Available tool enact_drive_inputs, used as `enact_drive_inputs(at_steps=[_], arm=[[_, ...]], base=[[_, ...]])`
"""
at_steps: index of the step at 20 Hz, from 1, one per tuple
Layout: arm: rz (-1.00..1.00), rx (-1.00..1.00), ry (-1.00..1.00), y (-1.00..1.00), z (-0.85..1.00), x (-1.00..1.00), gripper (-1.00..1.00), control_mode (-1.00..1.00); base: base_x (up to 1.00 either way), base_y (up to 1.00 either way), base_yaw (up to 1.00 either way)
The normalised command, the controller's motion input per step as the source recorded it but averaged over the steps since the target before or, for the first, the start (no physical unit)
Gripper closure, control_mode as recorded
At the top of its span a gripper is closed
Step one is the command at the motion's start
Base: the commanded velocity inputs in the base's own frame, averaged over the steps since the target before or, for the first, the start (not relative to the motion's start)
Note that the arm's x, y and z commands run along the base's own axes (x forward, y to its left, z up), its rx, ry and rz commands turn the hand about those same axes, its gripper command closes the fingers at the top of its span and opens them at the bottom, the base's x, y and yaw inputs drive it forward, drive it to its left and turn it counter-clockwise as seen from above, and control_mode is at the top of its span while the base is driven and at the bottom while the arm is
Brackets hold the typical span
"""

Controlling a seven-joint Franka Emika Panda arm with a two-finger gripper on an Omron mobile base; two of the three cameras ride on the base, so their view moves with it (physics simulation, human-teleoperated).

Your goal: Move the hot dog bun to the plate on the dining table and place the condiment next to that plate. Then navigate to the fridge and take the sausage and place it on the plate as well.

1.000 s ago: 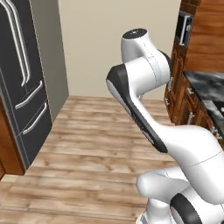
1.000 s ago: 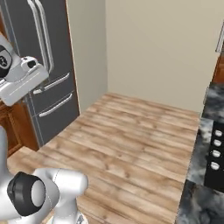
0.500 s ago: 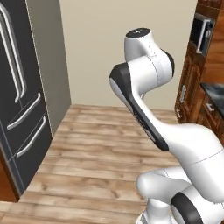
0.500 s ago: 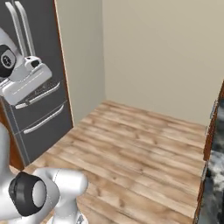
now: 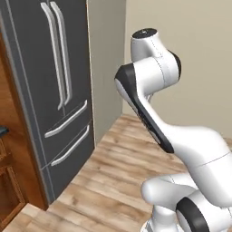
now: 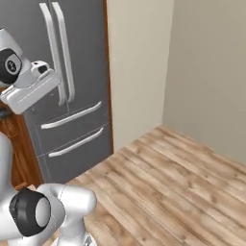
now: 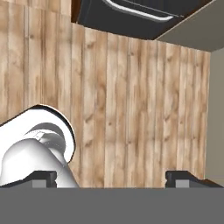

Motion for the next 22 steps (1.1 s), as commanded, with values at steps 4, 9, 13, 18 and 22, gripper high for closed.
enact_drive_inputs(at_steps=[4, 9, 13, 18, 22], arm=[[0.00, 0.00, 0.00, 0.00, 0.00, 0.00, -1.00, 1.00], [0.00, 0.00, 0.00, 0.00, 0.00, 0.00, -1.00, 1.00], [0.00, 0.00, 0.00, 0.00, 0.00, 0.00, -1.00, 1.00], [0.00, 0.00, 0.00, 0.00, 0.00, 0.00, -1.00, 1.00], [0.00, 0.00, 0.00, 0.00, 0.00, 0.00, -1.00, 1.00]], base=[[0.76, -0.17, 0.61], [0.42, -0.30, 0.58], [0.16, -0.31, 0.59], [0.27, -0.29, 0.60], [0.32, -0.46, 0.52]])
